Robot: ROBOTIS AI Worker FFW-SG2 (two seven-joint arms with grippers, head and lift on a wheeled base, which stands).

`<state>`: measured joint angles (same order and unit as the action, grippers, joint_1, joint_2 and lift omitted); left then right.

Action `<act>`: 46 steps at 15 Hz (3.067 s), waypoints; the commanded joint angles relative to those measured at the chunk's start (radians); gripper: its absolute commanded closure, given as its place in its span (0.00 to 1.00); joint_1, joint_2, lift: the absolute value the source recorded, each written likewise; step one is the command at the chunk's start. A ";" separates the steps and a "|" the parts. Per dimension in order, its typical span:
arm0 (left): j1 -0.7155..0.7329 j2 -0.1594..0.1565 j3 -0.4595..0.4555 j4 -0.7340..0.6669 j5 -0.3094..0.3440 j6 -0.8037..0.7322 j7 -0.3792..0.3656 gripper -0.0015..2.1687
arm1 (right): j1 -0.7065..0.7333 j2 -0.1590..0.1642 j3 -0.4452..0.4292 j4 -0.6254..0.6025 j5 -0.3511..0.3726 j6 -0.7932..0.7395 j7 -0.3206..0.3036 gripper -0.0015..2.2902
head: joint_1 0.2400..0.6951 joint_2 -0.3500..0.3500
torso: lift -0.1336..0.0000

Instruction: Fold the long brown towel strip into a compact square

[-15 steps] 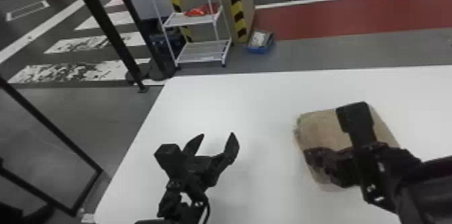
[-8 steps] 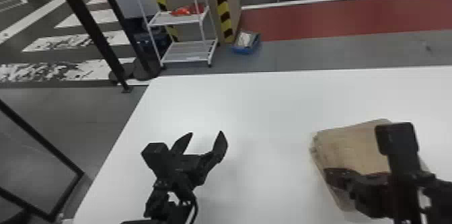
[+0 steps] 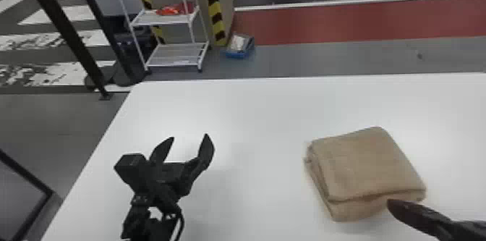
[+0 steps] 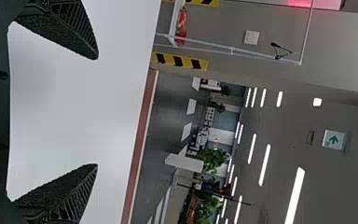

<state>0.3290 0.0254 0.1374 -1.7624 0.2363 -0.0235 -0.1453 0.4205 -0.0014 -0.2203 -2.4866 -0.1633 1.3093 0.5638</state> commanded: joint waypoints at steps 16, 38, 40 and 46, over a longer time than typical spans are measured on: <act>0.015 0.018 0.007 0.017 0.018 -0.002 -0.016 0.02 | -0.528 -0.019 0.165 0.520 0.261 0.135 -0.139 0.89 | 1.00 0.64 | 0.06; -0.036 0.048 0.005 0.087 0.044 -0.005 -0.033 0.02 | -0.660 0.002 0.208 0.891 0.219 -0.408 -0.213 0.89 | 1.00 0.65 | 0.06; -0.047 0.050 0.004 0.103 0.049 -0.005 -0.036 0.02 | -0.660 0.002 0.251 0.914 0.185 -0.457 -0.217 0.89 | 1.00 0.67 | 0.06; -0.058 0.050 -0.001 0.113 0.049 -0.002 -0.045 0.02 | -0.602 0.002 0.279 0.831 0.205 -0.445 -0.245 0.89 | 1.00 0.74 | 0.06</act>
<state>0.2717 0.0751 0.1369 -1.6484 0.2853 -0.0275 -0.1893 -0.2166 0.0000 0.0709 -1.6027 0.0308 0.8503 0.3282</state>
